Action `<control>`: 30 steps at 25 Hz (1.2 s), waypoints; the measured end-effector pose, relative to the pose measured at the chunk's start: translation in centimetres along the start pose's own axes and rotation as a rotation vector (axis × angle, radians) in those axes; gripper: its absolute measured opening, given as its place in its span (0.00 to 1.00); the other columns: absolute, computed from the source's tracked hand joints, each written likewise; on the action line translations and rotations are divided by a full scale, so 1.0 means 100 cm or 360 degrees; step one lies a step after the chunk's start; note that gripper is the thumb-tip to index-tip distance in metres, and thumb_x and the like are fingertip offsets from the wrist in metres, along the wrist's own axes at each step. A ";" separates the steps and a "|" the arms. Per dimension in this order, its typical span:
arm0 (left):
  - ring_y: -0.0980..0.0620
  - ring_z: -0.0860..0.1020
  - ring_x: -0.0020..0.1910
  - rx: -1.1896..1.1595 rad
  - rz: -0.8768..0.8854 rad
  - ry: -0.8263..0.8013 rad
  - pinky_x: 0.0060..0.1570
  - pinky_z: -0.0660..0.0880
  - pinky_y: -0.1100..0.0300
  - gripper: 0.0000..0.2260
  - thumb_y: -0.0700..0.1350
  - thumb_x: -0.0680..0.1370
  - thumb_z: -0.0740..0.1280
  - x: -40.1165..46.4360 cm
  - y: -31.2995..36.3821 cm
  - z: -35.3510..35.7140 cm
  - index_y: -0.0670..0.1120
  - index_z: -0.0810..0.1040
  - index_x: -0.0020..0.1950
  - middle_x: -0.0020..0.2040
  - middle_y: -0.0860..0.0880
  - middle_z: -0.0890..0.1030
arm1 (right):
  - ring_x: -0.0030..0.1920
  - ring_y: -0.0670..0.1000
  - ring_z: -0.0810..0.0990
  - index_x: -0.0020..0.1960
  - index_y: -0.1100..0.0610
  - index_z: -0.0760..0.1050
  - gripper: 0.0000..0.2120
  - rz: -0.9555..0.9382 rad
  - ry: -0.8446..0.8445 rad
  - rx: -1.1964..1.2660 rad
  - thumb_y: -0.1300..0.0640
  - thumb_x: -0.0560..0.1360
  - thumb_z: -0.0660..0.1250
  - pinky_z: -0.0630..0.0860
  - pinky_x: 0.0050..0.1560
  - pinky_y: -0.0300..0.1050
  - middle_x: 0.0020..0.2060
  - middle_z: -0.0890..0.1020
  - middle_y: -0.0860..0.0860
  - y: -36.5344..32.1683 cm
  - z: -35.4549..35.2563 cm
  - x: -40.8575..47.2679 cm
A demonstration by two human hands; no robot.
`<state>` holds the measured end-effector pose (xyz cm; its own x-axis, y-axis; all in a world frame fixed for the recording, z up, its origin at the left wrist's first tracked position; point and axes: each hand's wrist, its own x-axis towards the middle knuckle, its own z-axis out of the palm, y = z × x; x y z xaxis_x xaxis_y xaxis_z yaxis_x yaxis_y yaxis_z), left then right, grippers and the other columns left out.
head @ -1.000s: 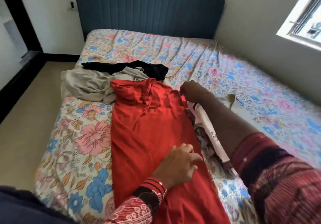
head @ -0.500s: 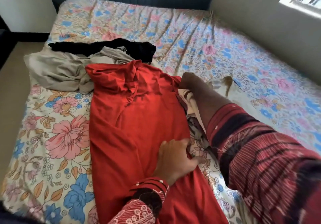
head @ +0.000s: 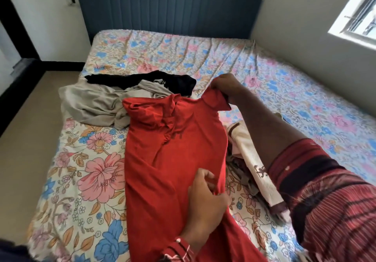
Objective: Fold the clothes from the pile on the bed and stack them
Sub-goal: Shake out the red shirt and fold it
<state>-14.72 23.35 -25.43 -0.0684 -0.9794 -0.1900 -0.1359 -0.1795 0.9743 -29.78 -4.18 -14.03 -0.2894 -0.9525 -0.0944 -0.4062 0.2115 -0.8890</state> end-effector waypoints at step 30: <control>0.53 0.83 0.40 0.0718 0.0585 0.0046 0.41 0.82 0.57 0.08 0.36 0.76 0.73 -0.057 -0.066 -0.167 0.48 0.79 0.50 0.44 0.51 0.83 | 0.39 0.39 0.83 0.51 0.47 0.83 0.04 -0.0928 -0.0902 -0.0856 0.50 0.77 0.73 0.78 0.40 0.33 0.40 0.84 0.40 0.136 0.009 -0.401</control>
<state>3.03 28.58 -28.79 -0.1645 -0.9733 0.1603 -0.5165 0.2235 0.8266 -22.90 36.74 -22.79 0.4852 -0.8738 -0.0312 -0.7357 -0.3887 -0.5547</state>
